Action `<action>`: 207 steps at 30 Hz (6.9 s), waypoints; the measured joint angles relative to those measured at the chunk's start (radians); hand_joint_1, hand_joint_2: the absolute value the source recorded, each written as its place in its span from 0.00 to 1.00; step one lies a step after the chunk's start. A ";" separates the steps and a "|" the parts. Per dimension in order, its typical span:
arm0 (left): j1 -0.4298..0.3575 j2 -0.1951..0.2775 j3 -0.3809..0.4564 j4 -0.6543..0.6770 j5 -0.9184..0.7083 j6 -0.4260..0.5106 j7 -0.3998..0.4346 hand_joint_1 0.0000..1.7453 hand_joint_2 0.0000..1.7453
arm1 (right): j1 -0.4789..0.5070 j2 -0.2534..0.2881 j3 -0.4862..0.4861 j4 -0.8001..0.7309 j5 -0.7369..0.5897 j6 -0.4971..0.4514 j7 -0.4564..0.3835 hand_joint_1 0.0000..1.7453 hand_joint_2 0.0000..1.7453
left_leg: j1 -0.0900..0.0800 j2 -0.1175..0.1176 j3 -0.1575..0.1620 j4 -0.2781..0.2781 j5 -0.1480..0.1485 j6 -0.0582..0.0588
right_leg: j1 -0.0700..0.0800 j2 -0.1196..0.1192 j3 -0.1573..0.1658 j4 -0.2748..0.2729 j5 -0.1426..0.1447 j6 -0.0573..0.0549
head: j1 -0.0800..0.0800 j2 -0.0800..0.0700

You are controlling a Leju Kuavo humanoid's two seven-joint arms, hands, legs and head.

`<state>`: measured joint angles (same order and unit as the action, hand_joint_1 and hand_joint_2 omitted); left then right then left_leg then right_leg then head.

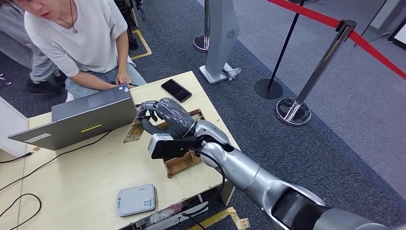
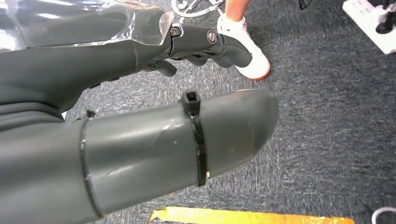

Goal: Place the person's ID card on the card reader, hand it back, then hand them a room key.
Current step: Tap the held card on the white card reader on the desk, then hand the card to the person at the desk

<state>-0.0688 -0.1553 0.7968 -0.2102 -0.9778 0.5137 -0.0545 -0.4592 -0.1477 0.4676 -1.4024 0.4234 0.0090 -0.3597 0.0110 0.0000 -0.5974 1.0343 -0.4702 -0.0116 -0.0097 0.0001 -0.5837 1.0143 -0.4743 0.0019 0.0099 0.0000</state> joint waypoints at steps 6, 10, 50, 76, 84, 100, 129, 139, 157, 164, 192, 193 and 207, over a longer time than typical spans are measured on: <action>-0.006 0.000 0.000 0.000 -0.006 -0.014 0.002 0.00 0.00 | -0.027 0.004 0.033 0.121 -0.143 0.157 0.002 1.00 1.00 | 0.000 0.000 0.000 0.000 0.000 0.000 | 0.000 0.000 0.000 0.000 0.000 0.000 | 0.000 0.000; -0.008 0.000 0.000 0.000 -0.008 -0.017 0.001 0.00 0.00 | -0.071 0.022 0.075 0.252 -0.170 0.187 0.020 1.00 1.00 | 0.000 0.000 0.000 0.000 0.000 0.000 | 0.000 0.000 0.000 0.000 0.000 0.000 | 0.000 0.000; -0.009 0.001 -0.004 0.000 -0.041 -0.034 0.065 0.00 0.00 | -0.219 0.103 0.368 0.619 -0.029 0.243 0.112 1.00 1.00 | 0.000 0.000 0.000 0.000 0.000 0.000 | 0.000 0.000 0.000 0.000 0.000 0.000 | 0.000 0.000; -0.022 0.000 -0.009 0.000 -0.049 -0.041 0.083 0.00 0.00 | -0.221 0.129 0.429 0.627 -0.032 0.254 0.162 1.00 1.00 | 0.000 0.000 0.000 0.000 0.000 0.000 | 0.000 0.000 0.000 0.000 0.000 0.000 | 0.000 0.000; -0.025 0.000 -0.009 0.000 -0.049 -0.041 0.090 0.00 0.00 | -0.221 0.154 0.442 0.627 -0.032 0.257 0.163 1.00 1.00 | 0.000 0.000 0.000 0.000 0.000 0.000 | 0.000 0.000 0.000 0.000 0.000 0.000 | 0.000 0.000; -0.043 -0.017 -0.009 0.000 -0.042 -0.028 0.133 0.00 0.00 | -0.236 0.211 0.478 0.682 0.000 0.228 0.210 1.00 1.00 | 0.000 0.000 0.000 0.000 0.000 0.000 | 0.000 0.000 0.000 0.000 0.000 0.000 | 0.000 0.000; -0.040 -0.018 -0.007 0.000 -0.028 -0.016 0.146 0.00 0.00 | -0.286 0.296 0.560 0.882 0.099 0.103 0.229 1.00 1.00 | 0.000 0.000 0.000 0.000 0.000 0.000 | 0.000 0.000 0.000 0.000 0.000 0.000 | 0.000 0.000; -0.038 -0.017 -0.006 0.000 -0.031 -0.014 0.149 0.00 0.00 | -0.286 0.296 0.567 0.890 0.104 0.090 0.230 1.00 1.00 | 0.000 0.000 0.000 0.000 0.000 0.000 | 0.000 0.000 0.000 0.000 0.000 0.000 | 0.000 0.000; -0.031 -0.016 0.002 0.001 -0.026 -0.007 0.138 0.00 0.00 | -0.278 0.296 0.621 0.855 0.290 -0.147 0.272 1.00 1.00 | 0.000 0.000 0.000 0.000 0.000 0.000 | 0.000 0.000 0.000 0.000 0.000 0.000 | 0.000 0.000; -0.030 -0.016 0.002 0.002 -0.028 -0.004 0.136 0.00 0.00 | -0.253 0.296 0.646 0.854 0.326 -0.172 0.299 1.00 1.00 | 0.000 0.000 0.000 0.000 0.000 0.000 | 0.000 0.000 0.000 0.000 0.000 0.000 | 0.000 0.000; -0.032 -0.018 0.002 0.002 -0.037 -0.007 0.136 0.00 0.00 | -0.225 0.296 0.686 0.854 0.407 -0.157 0.335 1.00 1.00 | 0.000 0.000 0.000 0.000 0.000 0.000 | 0.000 0.000 0.000 0.000 0.000 0.000 | 0.000 0.000; -0.032 -0.018 0.002 0.002 -0.037 -0.007 0.136 0.00 0.00 | -0.225 0.296 0.686 0.854 0.409 -0.157 0.335 1.00 1.00 | 0.000 0.000 0.000 0.000 0.000 0.000 | 0.000 0.000 0.000 0.000 0.000 0.000 | 0.000 0.000; -0.031 -0.018 0.003 0.002 -0.038 -0.008 0.132 0.00 0.00 | -0.226 0.279 0.630 0.760 0.394 -0.171 0.324 1.00 1.00 | 0.000 0.000 0.000 0.000 0.000 0.000 | 0.000 0.000 0.000 0.000 0.000 0.000 | 0.000 0.000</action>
<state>-0.1000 -0.1732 0.7994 -0.2083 -1.0160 0.5058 0.0776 -0.6854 0.1312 1.0973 -0.6426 0.8178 -0.1622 -0.0356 0.0110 0.0003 -0.5970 1.0343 -0.4698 -0.0116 -0.0096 0.0004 -0.5838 1.0144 -0.4741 0.0017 0.0101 0.0000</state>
